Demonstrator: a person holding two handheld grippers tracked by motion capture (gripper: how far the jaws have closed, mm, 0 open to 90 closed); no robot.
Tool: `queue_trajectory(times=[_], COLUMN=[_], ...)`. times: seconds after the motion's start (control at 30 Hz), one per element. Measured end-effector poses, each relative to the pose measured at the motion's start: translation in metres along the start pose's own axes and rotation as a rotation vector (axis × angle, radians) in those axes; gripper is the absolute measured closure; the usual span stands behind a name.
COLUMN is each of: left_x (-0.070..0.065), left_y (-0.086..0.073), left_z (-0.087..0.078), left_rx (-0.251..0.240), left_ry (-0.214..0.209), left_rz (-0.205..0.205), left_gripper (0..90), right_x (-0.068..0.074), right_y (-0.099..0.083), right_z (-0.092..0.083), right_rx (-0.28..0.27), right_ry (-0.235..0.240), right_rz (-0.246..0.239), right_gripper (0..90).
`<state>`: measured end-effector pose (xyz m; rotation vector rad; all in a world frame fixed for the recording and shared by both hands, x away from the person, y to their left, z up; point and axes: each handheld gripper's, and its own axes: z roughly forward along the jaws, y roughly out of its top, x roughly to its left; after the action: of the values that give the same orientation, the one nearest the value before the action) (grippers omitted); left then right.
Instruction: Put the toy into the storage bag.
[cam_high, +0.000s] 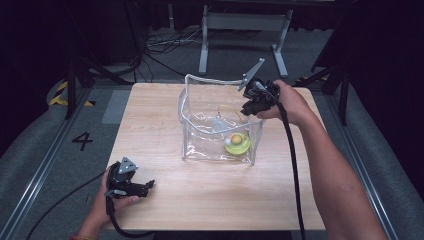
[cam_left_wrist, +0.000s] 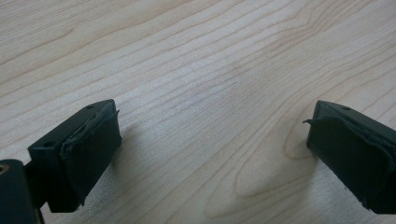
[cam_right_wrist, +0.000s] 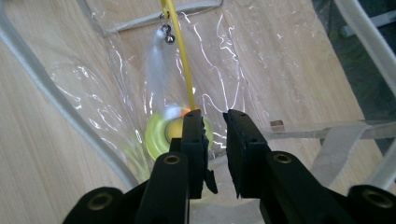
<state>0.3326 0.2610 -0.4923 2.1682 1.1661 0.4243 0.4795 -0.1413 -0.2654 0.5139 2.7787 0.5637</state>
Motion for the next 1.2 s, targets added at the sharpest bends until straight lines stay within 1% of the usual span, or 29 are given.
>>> queue_trajectory(times=[0.1, 0.17, 0.2, 0.23, 0.27, 0.3, 0.37, 0.43, 0.5, 0.53, 0.57, 0.6, 0.63, 0.67, 0.7, 0.73, 0.77, 0.8, 0.83, 0.9, 0.93, 0.97, 1.03, 1.1, 1.13, 1.17, 1.2], left_x=[0.0, 0.0, 0.0, 0.0, 0.0, 0.0, 0.0, 0.0, 0.0, 0.0, 0.001, 0.001, 0.001, 0.001, 0.001, 0.001, 0.001, 0.001, 0.001, 0.001, 0.001, 0.001, 0.001, 0.001, 0.001, 0.001, 0.001], left_y=[0.0, 0.0, 0.0, 0.0, 0.0, 0.0, 0.0, 0.0, 0.0, 0.0, 0.0, 0.0, 0.0, 0.0, 0.0, 0.0, 0.0, 0.0, 0.0, 0.0, 0.0, 0.0, 0.0, 0.0, 0.0, 0.0, 0.0], left_z=[0.0, 0.0, 0.0, 0.0, 0.0, 0.0, 0.0, 0.0, 0.0, 0.0, 0.0, 0.0, 0.0, 0.0, 0.0, 0.0, 0.0, 0.0, 0.0, 0.0, 0.0, 0.0, 0.0, 0.0, 0.0, 0.0, 0.0], left_rx=[0.001, 0.001, 0.001, 0.001, 0.001, 0.0, 0.0, 0.0, 0.001, 0.001, 0.001, 0.001, 0.001, 0.001, 0.001, 0.001, 0.001, 0.001, 0.001, 0.001, 0.001, 0.001, 0.001, 0.001, 0.001, 0.001, 0.001], left_ry=[0.0, 0.0, -0.001, -0.001, -0.001, -0.001, -0.001, -0.001, -0.001, -0.001, -0.002, -0.002, -0.002, -0.002, -0.004, -0.004, -0.005, -0.005, -0.005, -0.005, -0.005, -0.005, -0.004, -0.004, -0.005, -0.005, -0.004], left_rz=[0.001, 0.001, 0.002, 0.002, 0.004, 0.003, 0.003, 0.003, 0.004, 0.004, 0.005, 0.005, 0.005, 0.005, 0.006, 0.006, 0.008, 0.008, 0.009, 0.009, 0.009, 0.008, 0.009, 0.008, 0.009, 0.009, 0.007], left_gripper=[3.2, 3.2, 3.2, 3.2, 3.2, 3.2, 3.1, 3.2, 3.2, 3.2, 3.2, 3.1, 3.1, 3.1, 3.1, 3.1, 3.1, 3.1, 3.1, 3.1, 3.1, 3.1, 3.1, 3.1, 3.1, 3.1, 3.1], right_x=[0.002, 0.003, 0.003, 0.003, 0.003, 0.003, 0.003, 0.003, 0.003, 0.002, 0.002, 0.002, 0.003, 0.003, 0.003, 0.003, 0.004, 0.004, 0.005, 0.006, 0.006, 0.007, 0.008, 0.01, 0.011, 0.012, 0.013], right_y=[-0.002, -0.003, -0.004, -0.004, -0.005, -0.006, -0.007, -0.009, -0.011, -0.012, -0.013, -0.013, -0.016, -0.017, -0.018, -0.018, -0.021, -0.021, -0.025, -0.03, -0.03, -0.035, -0.037, -0.042, -0.046, -0.049, -0.052], right_z=[-0.006, -0.011, -0.013, -0.013, -0.015, -0.017, -0.019, -0.022, -0.027, -0.029, -0.03, -0.03, -0.034, -0.036, -0.037, -0.037, -0.038, -0.038, -0.04, -0.043, -0.043, -0.046, -0.048, -0.052, -0.055, -0.056, -0.057], right_rx=[-0.024, -0.045, -0.053, -0.053, -0.068, -0.084, -0.089, -0.094, -0.124, -0.141, -0.147, -0.147, -0.158, -0.167, -0.17, -0.17, -0.164, -0.164, -0.183, -0.205, -0.205, -0.213, -0.216, -0.226, -0.238, -0.24, -0.241], right_ry=[-0.003, -0.027, -0.033, -0.033, -0.04, -0.042, -0.055, -0.094, -0.116, -0.118, -0.124, -0.124, -0.16, -0.168, -0.194, -0.194, -0.22, -0.22, -0.235, -0.24, -0.24, -0.256, -0.253, -0.272, -0.269, -0.263, -0.267], right_rz=[0.002, 0.011, 0.013, 0.013, 0.019, 0.036, 0.039, 0.054, 0.067, 0.079, 0.086, 0.086, 0.087, 0.095, 0.104, 0.104, 0.11, 0.11, 0.117, 0.128, 0.128, 0.136, 0.137, 0.142, 0.149, 0.154, 0.151], right_gripper=[74.2, 70.2, 67.8, 67.8, 65.8, 63.9, 59.1, 55.4, 49.1, 47.4, 45.4, 45.4, 38.9, 36.9, 32.6, 32.6, 28.8, 28.8, 27.0, 25.6, 25.6, 23.9, 24.1, 24.3, 24.7, 24.4, 24.3])
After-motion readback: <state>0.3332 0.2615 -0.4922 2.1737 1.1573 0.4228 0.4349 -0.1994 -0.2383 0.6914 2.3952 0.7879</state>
